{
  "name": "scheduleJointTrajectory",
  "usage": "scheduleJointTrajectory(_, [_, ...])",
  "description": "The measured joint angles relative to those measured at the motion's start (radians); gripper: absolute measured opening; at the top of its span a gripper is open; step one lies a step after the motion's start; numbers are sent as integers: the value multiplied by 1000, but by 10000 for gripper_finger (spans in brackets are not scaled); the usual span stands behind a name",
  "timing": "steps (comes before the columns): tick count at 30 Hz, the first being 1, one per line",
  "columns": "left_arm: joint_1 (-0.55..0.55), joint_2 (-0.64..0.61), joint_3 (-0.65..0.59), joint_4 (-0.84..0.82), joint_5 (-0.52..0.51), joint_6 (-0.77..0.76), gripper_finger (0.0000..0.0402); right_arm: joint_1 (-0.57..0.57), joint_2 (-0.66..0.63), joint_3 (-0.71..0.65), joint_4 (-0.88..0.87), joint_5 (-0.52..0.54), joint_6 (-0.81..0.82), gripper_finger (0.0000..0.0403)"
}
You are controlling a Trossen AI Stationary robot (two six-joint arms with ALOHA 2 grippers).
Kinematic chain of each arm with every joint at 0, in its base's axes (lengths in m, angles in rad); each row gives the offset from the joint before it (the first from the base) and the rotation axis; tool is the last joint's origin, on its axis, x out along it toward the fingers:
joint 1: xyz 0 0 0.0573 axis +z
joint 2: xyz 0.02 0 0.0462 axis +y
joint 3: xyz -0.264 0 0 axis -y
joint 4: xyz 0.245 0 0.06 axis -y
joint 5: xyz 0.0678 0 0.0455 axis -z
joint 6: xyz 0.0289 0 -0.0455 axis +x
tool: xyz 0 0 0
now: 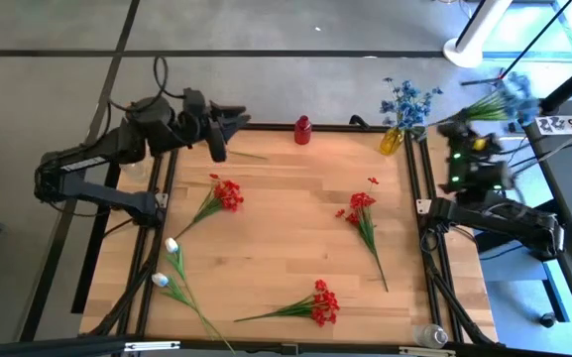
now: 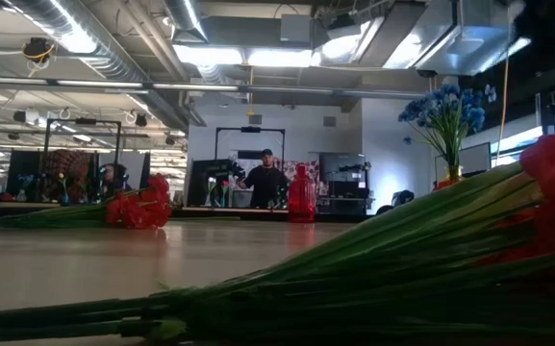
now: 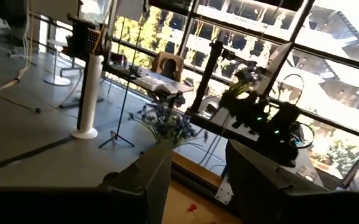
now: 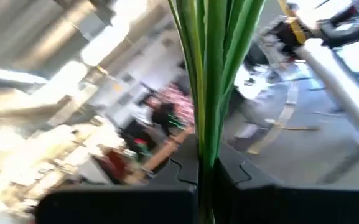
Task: Sort flowers into vase by color
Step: Put the blue flowers into the yellow vase
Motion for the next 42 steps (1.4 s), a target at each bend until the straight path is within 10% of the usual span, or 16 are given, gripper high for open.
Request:
scheduleJointTrajectory(11, [124,5,0,-3,29,57,149,-251,136,17,-4,-23,-229,9])
scheduleJointTrajectory(18, [126,3,0,-2,31,56,149,-444,313,-26,-3,-153,61,9])
scheduleJointTrajectory(35, [137,3,0,-53,58,75,149,-316,527,-30,3,-89,111,9])
scheduleJointTrajectory(42, [137,3,0,-107,58,75,149,-311,619,-78,269,-90,15,9])
